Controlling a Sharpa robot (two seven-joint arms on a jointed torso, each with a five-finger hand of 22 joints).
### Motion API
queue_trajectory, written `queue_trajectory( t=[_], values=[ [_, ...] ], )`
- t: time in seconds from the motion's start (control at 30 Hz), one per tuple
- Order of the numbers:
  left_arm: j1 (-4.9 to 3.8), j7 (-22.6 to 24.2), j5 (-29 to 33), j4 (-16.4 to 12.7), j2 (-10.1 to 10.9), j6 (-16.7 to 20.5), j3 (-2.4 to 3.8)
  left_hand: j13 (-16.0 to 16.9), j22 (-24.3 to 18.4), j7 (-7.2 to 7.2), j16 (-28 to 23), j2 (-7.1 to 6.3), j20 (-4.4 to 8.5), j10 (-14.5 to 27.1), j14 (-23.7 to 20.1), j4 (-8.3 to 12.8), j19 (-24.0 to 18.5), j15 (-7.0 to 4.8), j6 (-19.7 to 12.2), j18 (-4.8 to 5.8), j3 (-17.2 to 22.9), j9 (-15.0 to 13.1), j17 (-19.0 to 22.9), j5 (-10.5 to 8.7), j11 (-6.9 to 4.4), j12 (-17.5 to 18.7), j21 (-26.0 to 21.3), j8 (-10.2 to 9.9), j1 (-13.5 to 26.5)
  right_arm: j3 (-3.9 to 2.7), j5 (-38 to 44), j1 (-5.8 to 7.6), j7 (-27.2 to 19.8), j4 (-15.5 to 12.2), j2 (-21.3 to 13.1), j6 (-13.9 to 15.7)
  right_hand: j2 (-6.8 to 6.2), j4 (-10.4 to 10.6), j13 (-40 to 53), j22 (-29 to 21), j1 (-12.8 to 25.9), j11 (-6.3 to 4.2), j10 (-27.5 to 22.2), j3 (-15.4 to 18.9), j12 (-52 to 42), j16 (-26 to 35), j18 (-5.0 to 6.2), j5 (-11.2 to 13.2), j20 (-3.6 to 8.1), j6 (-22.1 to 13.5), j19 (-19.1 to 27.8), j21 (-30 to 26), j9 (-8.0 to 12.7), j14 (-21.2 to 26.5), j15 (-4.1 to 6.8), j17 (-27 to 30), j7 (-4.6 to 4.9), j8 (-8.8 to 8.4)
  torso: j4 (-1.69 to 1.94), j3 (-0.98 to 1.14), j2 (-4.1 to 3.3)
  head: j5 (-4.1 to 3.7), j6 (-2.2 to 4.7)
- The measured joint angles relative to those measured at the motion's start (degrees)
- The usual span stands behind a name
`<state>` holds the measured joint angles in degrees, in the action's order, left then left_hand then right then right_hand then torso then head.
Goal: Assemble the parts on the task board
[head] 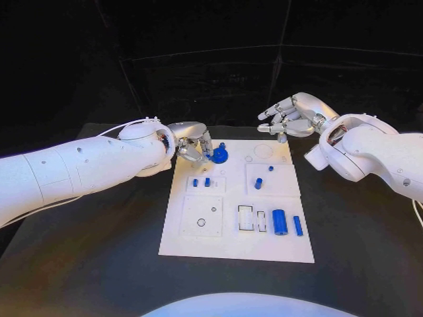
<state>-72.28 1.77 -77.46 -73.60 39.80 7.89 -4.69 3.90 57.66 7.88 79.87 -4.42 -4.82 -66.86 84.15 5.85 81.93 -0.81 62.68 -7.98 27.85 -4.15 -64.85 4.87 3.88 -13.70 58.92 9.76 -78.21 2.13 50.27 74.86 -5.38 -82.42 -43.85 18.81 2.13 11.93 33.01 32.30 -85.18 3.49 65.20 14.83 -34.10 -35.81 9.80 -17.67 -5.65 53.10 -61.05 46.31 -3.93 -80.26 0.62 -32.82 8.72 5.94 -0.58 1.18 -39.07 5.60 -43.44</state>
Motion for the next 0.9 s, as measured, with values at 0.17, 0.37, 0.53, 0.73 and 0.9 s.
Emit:
queue_trajectory(
  t=[0.17,0.37,0.53,0.73,0.9],
  values=[
    [0.0,-0.4,0.39,0.32,-0.07,-1.43,0.0,0.04,-0.02,0.0,0.0,-0.26,0.0,0.0,0.0,0.0,0.0,0.0,0.0,0.0,0.0,-0.03,0.1,0.0,0.0,0.21,0.0,-0.22,0.26,0.0,0.0,0.0,0.0,0.01,-0.01,-0.01,0.0,0.0,0.0,0.0,0.0,0.0,0.0,0.0,0.0,0.0,0.0,0.0,0.0,0.0,0.0,0.0,0.0,0.0,0.0,0.0,0.0,0.0,-0.03,0.0,-0.05,0.01,0.03],
    [0.22,-0.98,0.46,1.02,-0.68,-3.68,0.0,0.07,-0.17,0.0,0.0,-0.49,0.0,0.0,0.0,0.0,0.0,0.0,0.0,0.0,0.0,-0.03,0.17,0.0,0.0,0.39,-0.01,-0.44,0.49,0.0,0.0,0.0,0.0,0.01,0.02,-0.03,0.0,0.0,0.0,0.0,0.0,0.0,0.0,0.0,0.0,0.0,0.0,0.0,0.0,0.0,0.0,0.0,0.0,0.0,0.0,0.01,0.0,0.0,-0.07,0.0,-0.09,0.06,-0.07],
    [0.44,-1.3,0.39,1.44,-0.93,-4.96,-0.03,0.07,-0.17,0.0,0.0,-0.49,0.0,0.0,0.0,0.0,0.0,0.0,0.0,0.0,0.0,-0.03,0.17,0.0,0.0,0.39,-0.01,-0.44,0.49,0.0,0.0,0.0,0.0,0.0,0.02,-0.04,0.0,0.0,0.0,0.01,0.0,0.0,0.0,0.0,0.0,0.0,0.0,0.0,0.0,0.0,0.0,0.0,0.0,0.0,0.0,0.01,0.0,0.0,-0.1,0.0,-0.09,0.06,-0.16],
    [0.54,-1.67,0.33,2.09,-1.31,-5.99,-0.03,0.06,-0.22,0.0,-0.01,-0.49,0.0,0.0,0.0,0.0,0.0,0.0,0.0,0.0,0.0,-0.03,0.24,0.0,0.0,0.39,-0.01,-0.44,0.49,0.0,0.0,0.0,0.0,0.0,0.02,-0.04,0.0,0.0,0.0,0.01,0.0,0.0,0.0,0.0,0.0,0.0,0.0,0.0,0.0,0.0,0.0,0.0,0.0,0.0,0.0,0.01,0.0,0.0,-0.1,-0.02,-0.09,0.03,-0.24],
    [0.58,-2.02,0.27,2.58,-1.4,-6.65,-0.02,0.06,-0.36,0.0,-0.01,-0.29,0.0,0.01,0.0,0.0,0.0,0.0,-0.01,0.0,-0.01,-0.02,0.31,0.0,0.0,0.39,-0.01,-0.45,0.7,0.0,0.0,0.0,-0.01,-0.01,0.01,-0.04,0.0,0.0,0.0,0.01,0.0,0.0,0.0,0.0,0.0,0.0,0.0,0.0,0.0,0.0,0.0,0.0,0.0,0.0,0.0,0.01,0.0,0.0,-0.1,-0.03,-0.09,0.03,-0.29]
  ],
)
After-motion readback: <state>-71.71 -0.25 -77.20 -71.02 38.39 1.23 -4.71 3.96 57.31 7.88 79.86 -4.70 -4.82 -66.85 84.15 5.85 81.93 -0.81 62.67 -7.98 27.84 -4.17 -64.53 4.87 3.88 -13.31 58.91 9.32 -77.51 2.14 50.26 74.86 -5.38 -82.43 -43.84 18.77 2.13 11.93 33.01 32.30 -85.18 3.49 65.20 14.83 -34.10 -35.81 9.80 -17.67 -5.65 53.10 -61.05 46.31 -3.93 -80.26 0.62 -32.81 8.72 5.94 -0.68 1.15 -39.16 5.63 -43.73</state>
